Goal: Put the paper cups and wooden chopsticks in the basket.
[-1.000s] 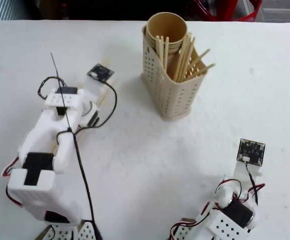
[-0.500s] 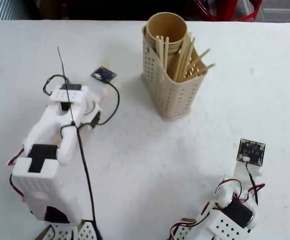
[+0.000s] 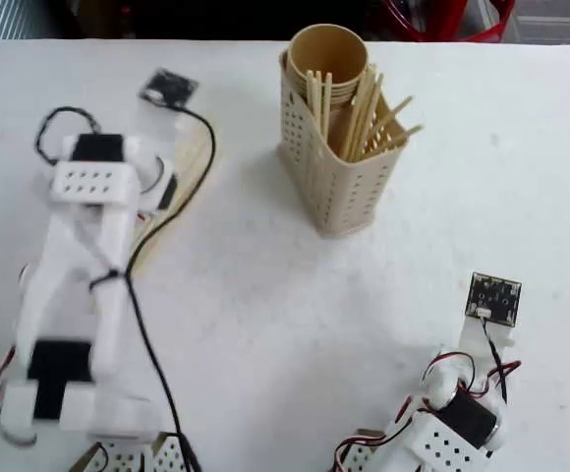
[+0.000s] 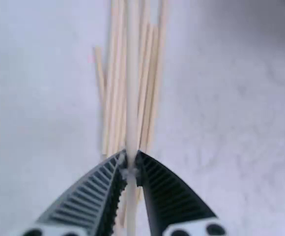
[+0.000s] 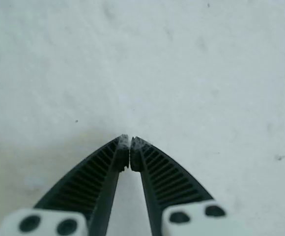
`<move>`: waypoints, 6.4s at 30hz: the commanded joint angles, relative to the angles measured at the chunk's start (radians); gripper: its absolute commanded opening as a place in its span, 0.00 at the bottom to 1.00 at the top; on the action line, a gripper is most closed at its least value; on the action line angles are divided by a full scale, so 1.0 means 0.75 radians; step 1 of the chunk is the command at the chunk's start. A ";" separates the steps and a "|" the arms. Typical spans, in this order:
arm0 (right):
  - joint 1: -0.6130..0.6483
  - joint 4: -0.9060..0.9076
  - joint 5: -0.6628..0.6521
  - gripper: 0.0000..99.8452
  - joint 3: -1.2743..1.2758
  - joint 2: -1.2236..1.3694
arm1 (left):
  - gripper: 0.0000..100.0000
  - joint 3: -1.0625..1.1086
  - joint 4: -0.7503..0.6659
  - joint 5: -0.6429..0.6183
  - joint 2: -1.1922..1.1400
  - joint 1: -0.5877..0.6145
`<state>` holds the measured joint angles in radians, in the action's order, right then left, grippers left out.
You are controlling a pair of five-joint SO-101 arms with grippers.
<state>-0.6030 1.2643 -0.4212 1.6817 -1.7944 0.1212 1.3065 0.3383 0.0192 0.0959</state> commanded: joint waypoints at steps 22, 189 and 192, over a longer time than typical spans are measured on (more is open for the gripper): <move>-0.005 0.007 -0.012 0.02 0.012 -0.009 | 0.02 -0.143 -1.221 -0.401 0.435 -0.905; -0.005 0.007 -0.012 0.02 0.012 -0.009 | 0.02 -0.671 -0.978 -0.434 -0.060 -0.825; -0.005 0.007 -0.012 0.02 0.012 -0.009 | 0.02 -0.722 -0.904 -0.434 -0.069 -0.817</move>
<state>-0.6030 1.2643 -0.4212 1.6817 -1.7944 -0.3207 0.5808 0.0192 -0.0315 -0.5393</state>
